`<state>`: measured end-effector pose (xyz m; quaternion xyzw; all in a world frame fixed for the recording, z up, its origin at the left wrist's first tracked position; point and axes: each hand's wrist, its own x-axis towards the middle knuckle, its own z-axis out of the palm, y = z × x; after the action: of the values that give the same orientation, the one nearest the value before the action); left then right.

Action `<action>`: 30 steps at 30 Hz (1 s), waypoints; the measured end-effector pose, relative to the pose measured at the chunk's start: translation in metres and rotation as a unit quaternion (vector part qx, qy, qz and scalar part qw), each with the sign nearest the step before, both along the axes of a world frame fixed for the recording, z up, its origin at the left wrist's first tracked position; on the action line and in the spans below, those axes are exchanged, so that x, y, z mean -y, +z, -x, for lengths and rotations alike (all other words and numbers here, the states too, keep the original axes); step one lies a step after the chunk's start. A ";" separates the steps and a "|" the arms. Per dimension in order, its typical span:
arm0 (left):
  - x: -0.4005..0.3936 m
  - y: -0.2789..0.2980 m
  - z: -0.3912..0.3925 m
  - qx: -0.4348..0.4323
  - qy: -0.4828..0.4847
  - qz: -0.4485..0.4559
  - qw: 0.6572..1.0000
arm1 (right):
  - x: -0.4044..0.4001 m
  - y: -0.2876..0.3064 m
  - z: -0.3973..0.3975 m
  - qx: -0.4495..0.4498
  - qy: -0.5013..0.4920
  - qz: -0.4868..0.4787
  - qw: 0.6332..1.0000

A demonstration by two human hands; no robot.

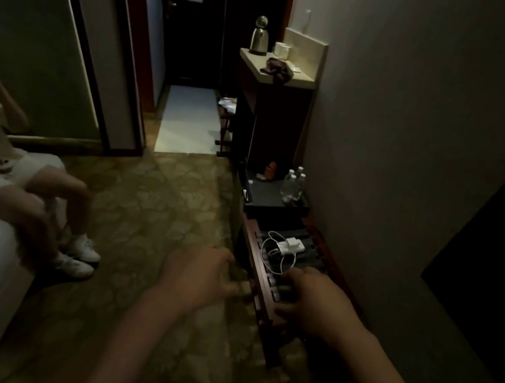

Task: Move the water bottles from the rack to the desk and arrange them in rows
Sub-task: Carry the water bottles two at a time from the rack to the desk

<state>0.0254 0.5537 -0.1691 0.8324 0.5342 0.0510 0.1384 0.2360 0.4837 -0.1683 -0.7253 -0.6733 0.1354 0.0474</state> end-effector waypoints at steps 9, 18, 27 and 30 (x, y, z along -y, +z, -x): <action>-0.259 -0.025 0.004 0.018 -0.037 -0.009 0.999 | -0.234 -0.020 0.004 -0.006 -0.057 0.007 0.998; -0.489 -0.005 -0.023 0.010 -0.101 -0.022 0.995 | -0.427 -0.015 -0.014 -0.019 -0.151 0.031 0.988; -0.686 -0.038 -0.136 -0.011 -0.158 -0.050 0.986 | -0.610 -0.050 -0.109 -0.044 -0.221 0.033 0.974; -0.748 -0.044 -0.183 -0.022 -0.172 -0.057 0.983 | -0.675 -0.054 -0.148 -0.048 -0.228 0.040 0.972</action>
<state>0.2081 1.3014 -0.2130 0.9194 0.3818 0.0381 0.0859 0.3840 1.1584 -0.2224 -0.8539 -0.4808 0.1822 0.0804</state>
